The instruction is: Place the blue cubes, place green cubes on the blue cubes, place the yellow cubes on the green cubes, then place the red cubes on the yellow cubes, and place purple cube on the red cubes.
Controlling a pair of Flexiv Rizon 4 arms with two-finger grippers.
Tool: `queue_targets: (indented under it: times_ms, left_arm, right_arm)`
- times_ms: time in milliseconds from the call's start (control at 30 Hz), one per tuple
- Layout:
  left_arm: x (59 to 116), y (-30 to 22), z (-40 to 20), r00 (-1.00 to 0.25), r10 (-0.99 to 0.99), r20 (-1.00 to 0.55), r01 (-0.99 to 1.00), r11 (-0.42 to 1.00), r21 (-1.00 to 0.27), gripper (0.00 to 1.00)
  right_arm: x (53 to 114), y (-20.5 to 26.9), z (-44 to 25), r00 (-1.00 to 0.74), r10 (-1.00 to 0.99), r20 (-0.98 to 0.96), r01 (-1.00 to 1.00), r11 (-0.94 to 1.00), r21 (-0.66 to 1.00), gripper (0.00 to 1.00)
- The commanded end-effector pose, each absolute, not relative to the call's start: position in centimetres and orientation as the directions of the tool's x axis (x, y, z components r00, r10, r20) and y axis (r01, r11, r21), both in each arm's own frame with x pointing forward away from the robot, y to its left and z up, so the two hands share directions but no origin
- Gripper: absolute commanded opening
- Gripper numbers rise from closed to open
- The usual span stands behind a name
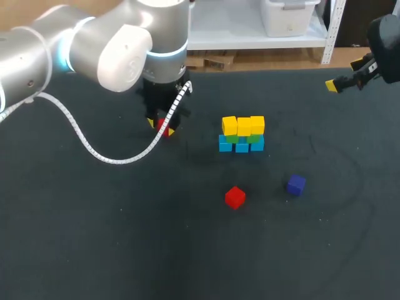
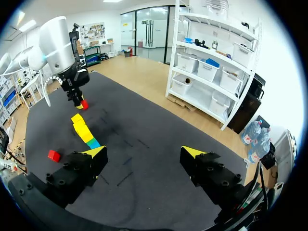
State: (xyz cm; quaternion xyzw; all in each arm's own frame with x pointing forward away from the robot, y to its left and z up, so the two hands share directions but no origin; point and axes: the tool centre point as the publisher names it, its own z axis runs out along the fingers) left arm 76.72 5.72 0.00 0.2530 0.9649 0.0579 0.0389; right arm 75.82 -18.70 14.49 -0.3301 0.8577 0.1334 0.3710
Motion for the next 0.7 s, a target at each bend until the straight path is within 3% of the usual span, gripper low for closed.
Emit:
queue_targets:
  times_ms: [33, 267, 500, 700]
  left_arm:
    - [77.12, 5.71, -0.17, -0.863, 0.503, -0.040, 0.495, 0.859, 0.135, 0.45]
    - [77.10, 5.77, -0.40, -0.858, 0.513, -0.040, 0.504, 0.853, 0.136, 0.44]
    - [77.08, 6.04, -0.45, -0.818, 0.574, -0.035, 0.565, 0.813, 0.140, 0.25]
    - [76.44, 6.44, 0.36, -0.726, 0.686, -0.055, 0.681, 0.728, 0.080, 0.26]
  right_arm:
    - [75.85, -18.76, 14.45, -0.505, -0.467, -0.726, -0.667, 0.745, -0.014, 1.00]
    - [75.85, -18.76, 14.45, -0.505, -0.467, -0.726, -0.667, 0.745, -0.014, 1.00]
    - [75.85, -18.76, 14.45, -0.505, -0.467, -0.726, -0.667, 0.745, -0.014, 1.00]
    - [75.85, -18.76, 14.45, -0.505, -0.467, -0.726, -0.667, 0.745, -0.014, 1.00]
